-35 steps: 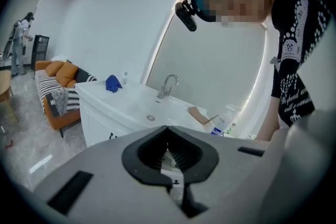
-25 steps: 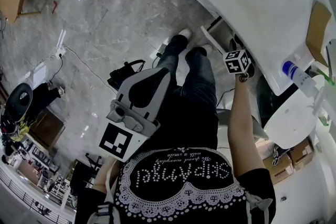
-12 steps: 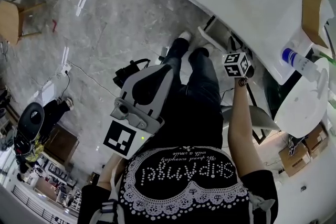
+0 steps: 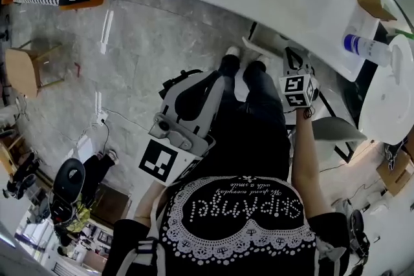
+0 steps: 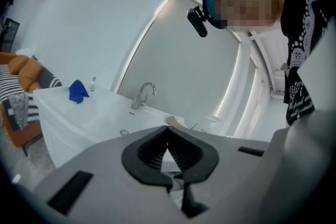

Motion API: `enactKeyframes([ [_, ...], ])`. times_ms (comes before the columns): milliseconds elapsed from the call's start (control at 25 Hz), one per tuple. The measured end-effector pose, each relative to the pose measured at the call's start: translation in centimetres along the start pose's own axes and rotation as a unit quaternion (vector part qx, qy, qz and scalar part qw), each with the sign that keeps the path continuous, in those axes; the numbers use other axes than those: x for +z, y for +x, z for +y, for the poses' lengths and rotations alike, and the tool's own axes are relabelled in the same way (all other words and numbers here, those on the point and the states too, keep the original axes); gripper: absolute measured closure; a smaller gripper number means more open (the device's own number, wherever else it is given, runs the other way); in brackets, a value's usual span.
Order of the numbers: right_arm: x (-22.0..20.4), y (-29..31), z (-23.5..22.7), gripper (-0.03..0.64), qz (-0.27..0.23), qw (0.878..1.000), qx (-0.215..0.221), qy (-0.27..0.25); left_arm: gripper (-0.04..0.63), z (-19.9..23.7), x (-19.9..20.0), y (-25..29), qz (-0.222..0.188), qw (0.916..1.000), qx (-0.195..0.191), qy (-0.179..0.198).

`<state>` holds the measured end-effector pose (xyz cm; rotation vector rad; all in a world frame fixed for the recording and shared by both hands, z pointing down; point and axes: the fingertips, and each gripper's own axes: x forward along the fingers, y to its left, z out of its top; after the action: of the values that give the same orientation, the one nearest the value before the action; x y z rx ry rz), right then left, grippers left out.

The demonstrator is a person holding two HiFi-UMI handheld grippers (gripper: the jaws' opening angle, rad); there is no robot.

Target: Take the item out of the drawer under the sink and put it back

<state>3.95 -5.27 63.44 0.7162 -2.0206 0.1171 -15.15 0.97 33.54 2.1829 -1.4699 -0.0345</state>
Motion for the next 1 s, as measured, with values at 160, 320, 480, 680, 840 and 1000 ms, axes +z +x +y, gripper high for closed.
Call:
enactKeyframes([
  [160, 0.7, -3.3, 0.2, 0.598, -0.033, 0.997, -0.013, 0.072, 0.591, 0.5, 1.0, 0.6, 0.002, 0.9997, -0.021, 0.014],
  [320, 1.4, -6.2, 0.0, 0.598, -0.062, 0.993, -0.023, 0.1, 0.591, 0.6, 1.8, 1.2, 0.0, 0.9991, -0.032, 0.028],
  [480, 1.8, -8.3, -0.6, 0.598, -0.084, 0.988, -0.042, 0.119, 0.591, 0.5, 2.5, 1.9, -0.005, 0.9982, -0.043, 0.041],
  [680, 2.5, -10.7, -2.2, 0.598, -0.108, 0.981, -0.081, 0.136, 0.591, 0.3, 3.5, 2.5, -0.015, 0.9971, -0.052, 0.053],
  [840, 3.2, -12.8, -2.7, 0.598, -0.126, 0.977, -0.1, 0.139, 0.591, 0.0, 3.9, 2.6, -0.017, 0.9966, -0.059, 0.055],
  [1000, 3.6, -15.1, -3.3, 0.598, -0.147, 0.971, -0.117, 0.148, 0.591, -0.7, 4.4, 2.8, -0.02, 0.9951, -0.066, 0.071],
])
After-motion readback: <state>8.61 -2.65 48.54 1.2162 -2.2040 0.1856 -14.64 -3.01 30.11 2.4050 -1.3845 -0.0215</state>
